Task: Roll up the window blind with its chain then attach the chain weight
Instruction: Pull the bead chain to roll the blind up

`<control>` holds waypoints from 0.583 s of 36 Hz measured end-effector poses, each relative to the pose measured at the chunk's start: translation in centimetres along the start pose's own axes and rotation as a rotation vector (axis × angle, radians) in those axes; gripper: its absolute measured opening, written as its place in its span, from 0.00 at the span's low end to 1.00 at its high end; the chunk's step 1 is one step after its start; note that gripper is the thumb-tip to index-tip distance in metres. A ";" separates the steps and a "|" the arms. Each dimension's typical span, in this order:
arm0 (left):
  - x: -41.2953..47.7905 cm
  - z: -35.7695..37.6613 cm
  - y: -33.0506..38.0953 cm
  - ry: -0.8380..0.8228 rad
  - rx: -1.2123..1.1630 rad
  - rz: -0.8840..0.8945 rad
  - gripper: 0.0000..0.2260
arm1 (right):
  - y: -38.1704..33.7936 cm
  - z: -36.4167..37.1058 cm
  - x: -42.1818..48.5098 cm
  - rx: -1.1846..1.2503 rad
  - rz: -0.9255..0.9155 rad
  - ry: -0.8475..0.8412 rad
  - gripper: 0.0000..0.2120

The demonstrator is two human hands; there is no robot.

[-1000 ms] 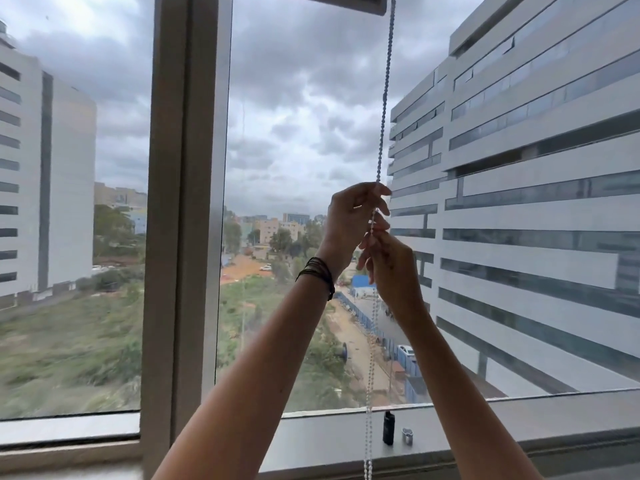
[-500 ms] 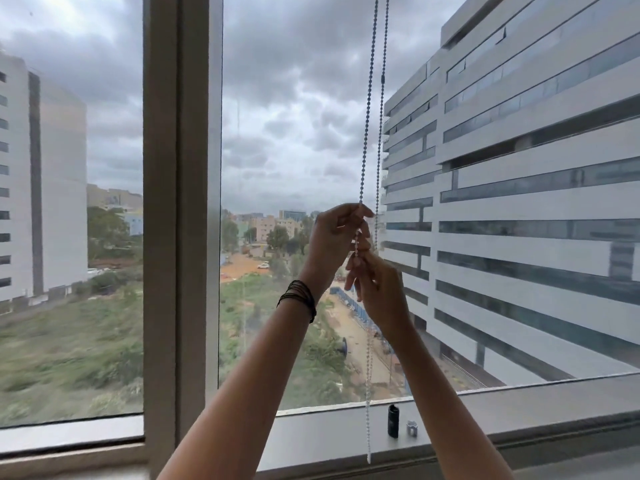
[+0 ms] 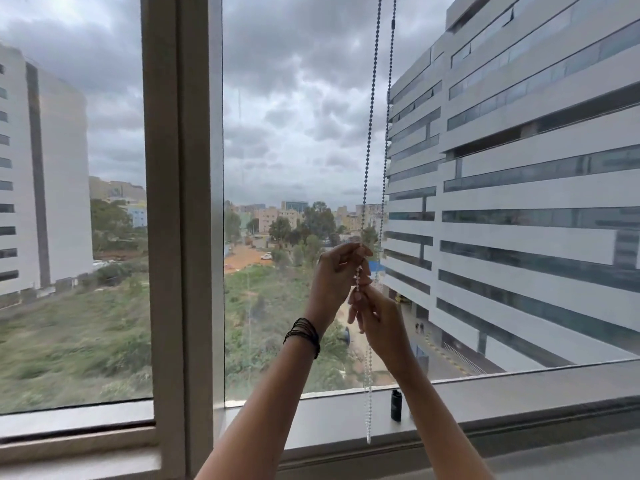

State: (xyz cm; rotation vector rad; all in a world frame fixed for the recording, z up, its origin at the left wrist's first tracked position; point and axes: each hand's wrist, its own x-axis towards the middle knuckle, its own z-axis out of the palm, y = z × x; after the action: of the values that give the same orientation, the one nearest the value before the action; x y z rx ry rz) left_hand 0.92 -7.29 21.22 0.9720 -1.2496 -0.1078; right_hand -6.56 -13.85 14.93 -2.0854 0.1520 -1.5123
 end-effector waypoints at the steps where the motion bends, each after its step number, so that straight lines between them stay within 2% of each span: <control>1: -0.2 0.0 -0.2 -0.003 -0.007 -0.003 0.07 | 0.2 0.0 -0.3 -0.002 0.011 -0.002 0.12; 15: -3.5 0.3 -3.4 -0.028 -0.028 -0.014 0.11 | 1.4 0.1 -4.3 0.002 0.059 -0.035 0.12; 21: -5.6 -0.4 -5.2 -0.043 -0.009 -0.047 0.09 | 1.9 0.7 -6.6 0.012 0.118 -0.072 0.12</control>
State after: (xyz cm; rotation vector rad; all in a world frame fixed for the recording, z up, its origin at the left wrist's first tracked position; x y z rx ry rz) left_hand 1.44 -7.12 13.58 0.9966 -1.2652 -0.1719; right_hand -7.82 -12.58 8.27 -2.0799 0.2338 -1.3639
